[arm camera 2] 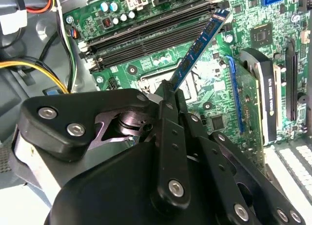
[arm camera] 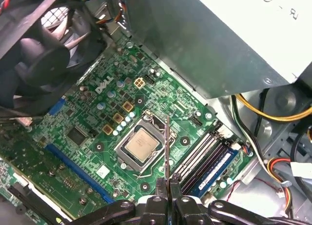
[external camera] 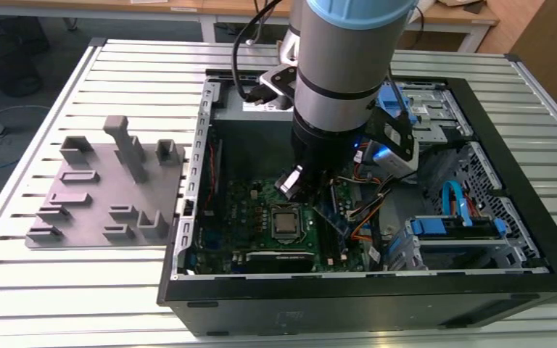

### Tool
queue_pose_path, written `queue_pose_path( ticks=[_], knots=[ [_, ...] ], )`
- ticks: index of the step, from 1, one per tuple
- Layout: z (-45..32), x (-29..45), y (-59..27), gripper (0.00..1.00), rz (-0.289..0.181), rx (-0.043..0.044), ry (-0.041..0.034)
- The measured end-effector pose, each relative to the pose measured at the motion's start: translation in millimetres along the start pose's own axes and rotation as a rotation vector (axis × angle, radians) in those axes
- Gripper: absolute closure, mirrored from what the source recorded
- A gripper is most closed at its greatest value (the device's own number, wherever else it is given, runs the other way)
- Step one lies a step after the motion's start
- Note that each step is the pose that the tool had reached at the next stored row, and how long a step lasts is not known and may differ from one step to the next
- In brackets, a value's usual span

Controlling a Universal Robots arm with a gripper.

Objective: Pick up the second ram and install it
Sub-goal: 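Insert the second ram into the second slot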

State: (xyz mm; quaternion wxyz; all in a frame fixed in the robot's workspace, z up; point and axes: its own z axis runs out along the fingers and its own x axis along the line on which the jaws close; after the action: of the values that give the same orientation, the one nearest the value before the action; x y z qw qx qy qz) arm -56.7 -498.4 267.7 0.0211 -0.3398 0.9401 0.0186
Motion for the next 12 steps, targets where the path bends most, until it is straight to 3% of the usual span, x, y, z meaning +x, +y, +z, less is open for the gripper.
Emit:
queue_pose_path(
  ticks=[12],
  knots=[
    [0.1,0.0,0.0,0.86,0.110,0.0062,-0.0019]
  ],
)
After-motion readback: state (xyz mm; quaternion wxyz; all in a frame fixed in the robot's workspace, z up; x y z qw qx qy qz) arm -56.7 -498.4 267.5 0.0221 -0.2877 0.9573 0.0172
